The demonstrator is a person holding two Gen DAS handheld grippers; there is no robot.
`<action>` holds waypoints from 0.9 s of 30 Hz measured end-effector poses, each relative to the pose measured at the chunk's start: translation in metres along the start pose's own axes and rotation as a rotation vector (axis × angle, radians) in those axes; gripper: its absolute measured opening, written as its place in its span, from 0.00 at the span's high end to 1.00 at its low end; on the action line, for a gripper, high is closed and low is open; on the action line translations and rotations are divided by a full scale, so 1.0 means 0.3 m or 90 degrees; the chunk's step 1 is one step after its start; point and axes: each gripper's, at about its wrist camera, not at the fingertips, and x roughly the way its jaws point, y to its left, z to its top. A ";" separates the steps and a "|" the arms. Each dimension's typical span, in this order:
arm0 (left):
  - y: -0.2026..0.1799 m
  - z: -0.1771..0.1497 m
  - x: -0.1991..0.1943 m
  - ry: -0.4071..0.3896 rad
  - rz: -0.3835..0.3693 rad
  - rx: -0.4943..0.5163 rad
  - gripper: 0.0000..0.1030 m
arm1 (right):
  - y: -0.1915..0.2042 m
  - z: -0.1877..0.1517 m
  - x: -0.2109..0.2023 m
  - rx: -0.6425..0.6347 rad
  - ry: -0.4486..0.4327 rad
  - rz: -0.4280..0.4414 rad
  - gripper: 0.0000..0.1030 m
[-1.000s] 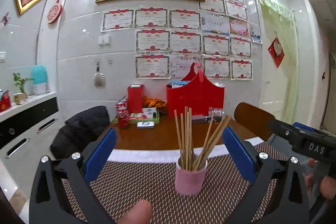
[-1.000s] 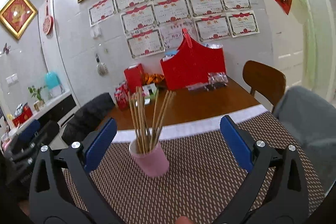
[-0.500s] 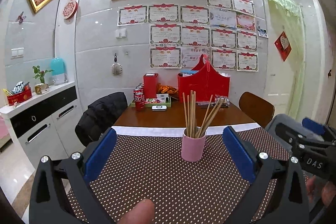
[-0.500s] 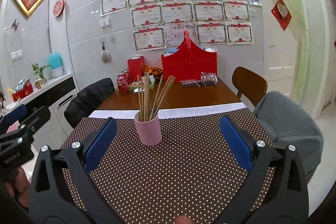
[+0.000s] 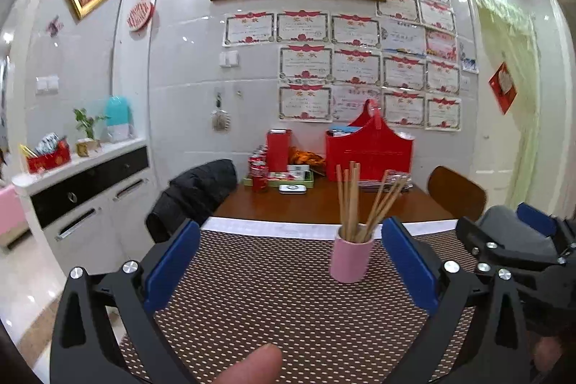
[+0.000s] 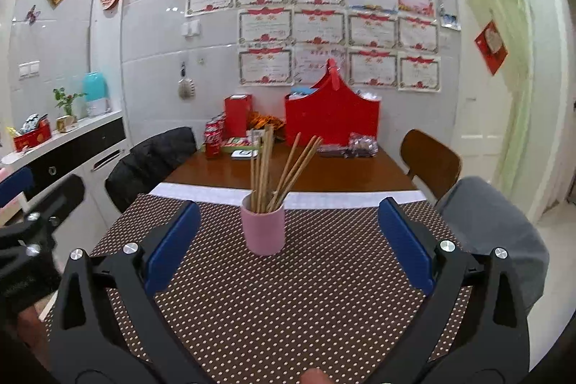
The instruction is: Organize utensils
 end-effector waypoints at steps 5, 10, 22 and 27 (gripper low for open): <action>-0.007 -0.002 -0.003 -0.004 0.014 0.008 0.04 | -0.015 0.000 -0.006 0.009 -0.001 -0.008 0.06; -0.023 -0.004 -0.006 -0.007 0.009 0.012 0.04 | -0.032 0.003 -0.008 0.020 -0.002 -0.014 0.06; -0.018 -0.007 -0.007 -0.008 0.012 -0.001 0.04 | -0.009 0.000 -0.021 0.011 -0.003 -0.003 0.06; -0.002 -0.004 -0.004 -0.009 0.018 -0.011 0.04 | -0.004 -0.002 -0.022 0.013 -0.001 0.000 0.06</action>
